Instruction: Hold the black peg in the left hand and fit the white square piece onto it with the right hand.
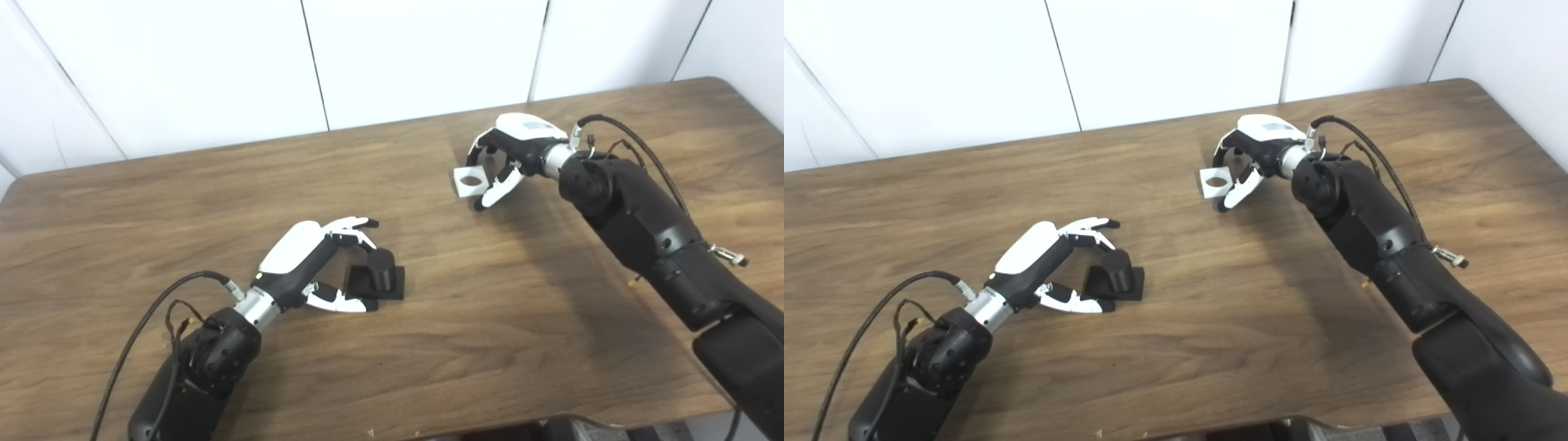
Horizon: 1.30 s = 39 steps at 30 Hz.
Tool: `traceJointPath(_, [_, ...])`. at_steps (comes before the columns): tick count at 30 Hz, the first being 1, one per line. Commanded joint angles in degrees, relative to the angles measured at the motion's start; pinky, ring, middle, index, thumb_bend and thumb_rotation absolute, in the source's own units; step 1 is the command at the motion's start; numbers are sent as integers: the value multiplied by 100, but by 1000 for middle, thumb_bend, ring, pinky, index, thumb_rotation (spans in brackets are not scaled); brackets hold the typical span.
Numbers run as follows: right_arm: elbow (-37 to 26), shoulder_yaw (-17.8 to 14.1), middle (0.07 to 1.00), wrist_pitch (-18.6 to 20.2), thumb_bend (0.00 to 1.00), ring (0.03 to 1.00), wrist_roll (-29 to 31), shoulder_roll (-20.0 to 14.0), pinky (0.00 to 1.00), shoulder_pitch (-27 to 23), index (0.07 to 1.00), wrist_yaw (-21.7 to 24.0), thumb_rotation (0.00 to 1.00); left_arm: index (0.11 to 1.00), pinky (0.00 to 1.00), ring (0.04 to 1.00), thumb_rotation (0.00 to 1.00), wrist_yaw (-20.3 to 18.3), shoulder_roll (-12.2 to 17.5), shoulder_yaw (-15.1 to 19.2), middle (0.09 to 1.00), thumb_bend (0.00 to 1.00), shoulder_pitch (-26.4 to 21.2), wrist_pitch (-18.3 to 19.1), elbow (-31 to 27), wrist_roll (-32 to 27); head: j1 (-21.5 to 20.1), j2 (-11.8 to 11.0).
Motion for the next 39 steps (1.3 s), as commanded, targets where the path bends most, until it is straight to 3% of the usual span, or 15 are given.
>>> traceJointPath(1, [96, -17, 840, 1, 714, 814, -21, 29, 674, -231, 630, -64, 254, 566, 790, 906, 209, -403, 252, -68, 885, 878, 237, 428, 132, 173, 9, 11])
traceJointPath(3, [162, -19, 837, -8, 709, 814, -20, 51, 676, -231, 621, -123, 249, 567, 796, 908, 209, -420, 255, -74, 886, 875, 244, 453, 103, 176, 44, 22])
traceJointPath(4, [202, -22, 832, -33, 595, 813, -13, 63, 679, -228, 547, -171, 192, 568, 798, 908, 211, -422, 255, -76, 888, 874, 245, 453, 98, 178, 44, 22])
traceJointPath(5, [243, -20, 825, -53, 542, 806, -12, 78, 672, -224, 512, -217, 165, 567, 797, 906, 211, -417, 254, -76, 887, 875, 246, 446, 101, 177, 44, 22])
traceJointPath(7, [316, -8, 819, -91, 521, 798, -15, 100, 662, -222, 498, -296, 154, 566, 796, 905, 208, -419, 252, -78, 886, 876, 244, 444, 101, 178, 44, 22])
traceJointPath(28, [430, -61, 770, -535, 518, 796, -4, 123, 676, -77, 483, -1131, 138, 569, 798, 909, 204, -391, 222, -92, 886, 874, 234, 553, 90, 192, 107, 47])
traceJointPath(33, [75, -217, 759, -642, 518, 783, 75, 32, 648, 28, 483, -1230, 137, 568, 792, 909, 202, -372, 204, -95, 887, 869, 221, 555, 152, 201, 83, 46])
traceJointPath(39, [-724, -514, 764, -488, 519, 799, 230, -77, 673, 223, 482, -1048, 138, 565, 791, 902, 202, -284, 168, -114, 881, 865, 223, 504, 259, 234, 98, 53])
